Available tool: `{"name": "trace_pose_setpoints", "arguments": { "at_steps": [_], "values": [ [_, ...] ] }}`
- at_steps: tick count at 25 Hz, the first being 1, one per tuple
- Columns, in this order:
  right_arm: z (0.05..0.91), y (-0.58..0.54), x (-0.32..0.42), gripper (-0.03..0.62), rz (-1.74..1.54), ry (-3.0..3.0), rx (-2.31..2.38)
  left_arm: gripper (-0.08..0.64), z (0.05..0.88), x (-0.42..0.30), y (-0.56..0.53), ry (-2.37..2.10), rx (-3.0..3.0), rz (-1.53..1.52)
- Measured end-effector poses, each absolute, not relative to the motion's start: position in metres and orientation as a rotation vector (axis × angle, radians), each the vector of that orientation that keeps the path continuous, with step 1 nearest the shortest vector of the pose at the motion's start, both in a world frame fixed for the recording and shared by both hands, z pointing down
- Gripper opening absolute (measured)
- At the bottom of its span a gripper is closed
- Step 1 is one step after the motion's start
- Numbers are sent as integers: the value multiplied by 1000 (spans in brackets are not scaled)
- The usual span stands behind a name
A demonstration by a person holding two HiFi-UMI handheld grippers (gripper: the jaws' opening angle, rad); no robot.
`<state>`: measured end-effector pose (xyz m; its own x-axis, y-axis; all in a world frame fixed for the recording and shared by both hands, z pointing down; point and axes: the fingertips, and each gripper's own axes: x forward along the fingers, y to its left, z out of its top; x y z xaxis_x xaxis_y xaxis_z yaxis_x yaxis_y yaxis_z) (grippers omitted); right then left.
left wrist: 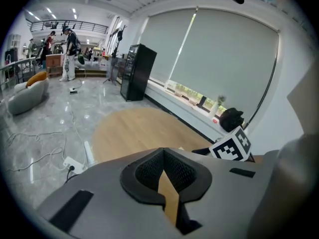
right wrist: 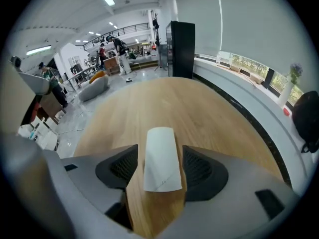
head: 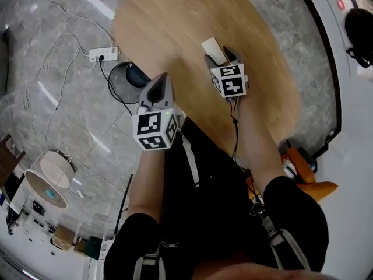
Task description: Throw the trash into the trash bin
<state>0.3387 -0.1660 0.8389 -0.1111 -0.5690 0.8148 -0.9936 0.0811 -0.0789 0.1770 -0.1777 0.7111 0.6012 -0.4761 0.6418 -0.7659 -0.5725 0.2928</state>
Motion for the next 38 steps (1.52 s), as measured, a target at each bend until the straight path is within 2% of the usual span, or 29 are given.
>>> {"name": "trace_pose_setpoints", "arguments": {
  "at_steps": [7, 17, 21, 30, 38],
  "values": [
    [859, -157, 327, 238, 892, -1690, 1455, 12, 721, 158, -177, -992, 2242, 685],
    [773, -174, 266, 204, 806, -1865, 1616, 12, 720, 124, -184, -1031, 2224, 660],
    [753, -173, 234, 199, 678, -1908, 1565, 12, 720, 101, -186, -1087, 2191, 637],
    [768, -167, 94, 193, 590, -2036, 1239, 12, 716, 1, -190, -1249, 2092, 579],
    [825, -173, -27, 193, 459, -2057, 936, 12, 741, -117, -163, -1387, 1963, 586]
  ]
}}
